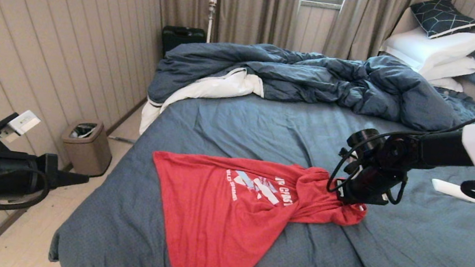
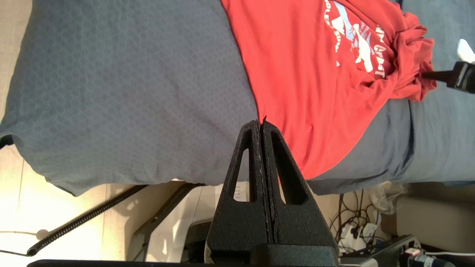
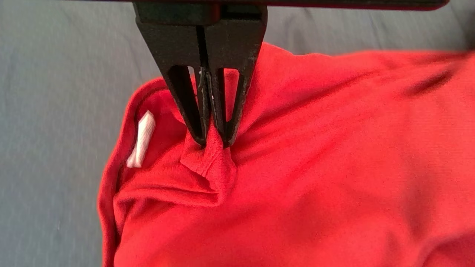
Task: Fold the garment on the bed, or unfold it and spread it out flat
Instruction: Unford the red T-shirt
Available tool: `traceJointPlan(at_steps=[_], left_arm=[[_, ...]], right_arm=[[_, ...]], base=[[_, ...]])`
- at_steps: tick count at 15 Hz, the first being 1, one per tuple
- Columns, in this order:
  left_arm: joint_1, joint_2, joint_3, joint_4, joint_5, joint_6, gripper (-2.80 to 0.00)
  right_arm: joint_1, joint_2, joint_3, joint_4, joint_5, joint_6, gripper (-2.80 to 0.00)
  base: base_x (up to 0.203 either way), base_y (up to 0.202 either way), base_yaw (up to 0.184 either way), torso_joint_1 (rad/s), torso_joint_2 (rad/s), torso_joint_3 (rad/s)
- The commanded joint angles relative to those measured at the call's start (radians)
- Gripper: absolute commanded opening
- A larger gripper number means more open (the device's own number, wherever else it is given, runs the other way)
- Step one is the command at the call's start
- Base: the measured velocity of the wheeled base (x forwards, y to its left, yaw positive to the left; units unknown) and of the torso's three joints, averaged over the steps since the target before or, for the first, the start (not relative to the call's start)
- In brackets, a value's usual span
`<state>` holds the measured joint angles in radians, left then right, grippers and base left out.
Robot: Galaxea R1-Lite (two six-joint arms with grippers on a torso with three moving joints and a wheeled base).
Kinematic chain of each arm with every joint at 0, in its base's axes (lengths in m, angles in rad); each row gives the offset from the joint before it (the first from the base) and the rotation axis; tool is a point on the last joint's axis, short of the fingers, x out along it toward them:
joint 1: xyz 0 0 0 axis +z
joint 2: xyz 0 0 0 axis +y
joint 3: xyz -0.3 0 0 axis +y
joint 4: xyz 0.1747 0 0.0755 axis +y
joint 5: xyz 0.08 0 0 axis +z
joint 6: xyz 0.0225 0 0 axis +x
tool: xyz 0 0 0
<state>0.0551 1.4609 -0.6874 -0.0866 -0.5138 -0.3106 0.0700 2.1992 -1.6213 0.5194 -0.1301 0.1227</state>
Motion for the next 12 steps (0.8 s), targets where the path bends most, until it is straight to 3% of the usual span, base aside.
traceJointPlan(at_steps=[1, 4, 9, 12], left_arm=[[0.0, 0.003, 0.002, -0.001, -0.003, -0.002, -2.8], [0.0, 0.003, 0.006, -0.001, -0.003, -0.002, -2.8], [0.0, -0.009, 0.009, 0.001, -0.003, -0.002, -2.8], [0.0, -0.007, 0.011, 0.001, -0.005, -0.002, -2.8]], right_arm=[[-0.002, -0.063, 0.052, 0.001, 0.0, 0.001, -2.8], [-0.045, -0.193, 0.24, -0.051, 0.002, -0.012, -2.8], [-0.207, -0.361, 0.634, -0.285, 0.006, -0.168, -2.8], [-0.33, -0.364, 0.705, -0.406, 0.007, -0.262, -2.8]], base=[[0.0, 0.0, 0.0, 0.0, 0.0, 0.0], [0.0, 0.0, 0.0, 0.0, 0.0, 0.0], [0.0, 0.0, 0.0, 0.0, 0.0, 0.0], [0.0, 0.0, 0.0, 0.0, 0.0, 0.0]])
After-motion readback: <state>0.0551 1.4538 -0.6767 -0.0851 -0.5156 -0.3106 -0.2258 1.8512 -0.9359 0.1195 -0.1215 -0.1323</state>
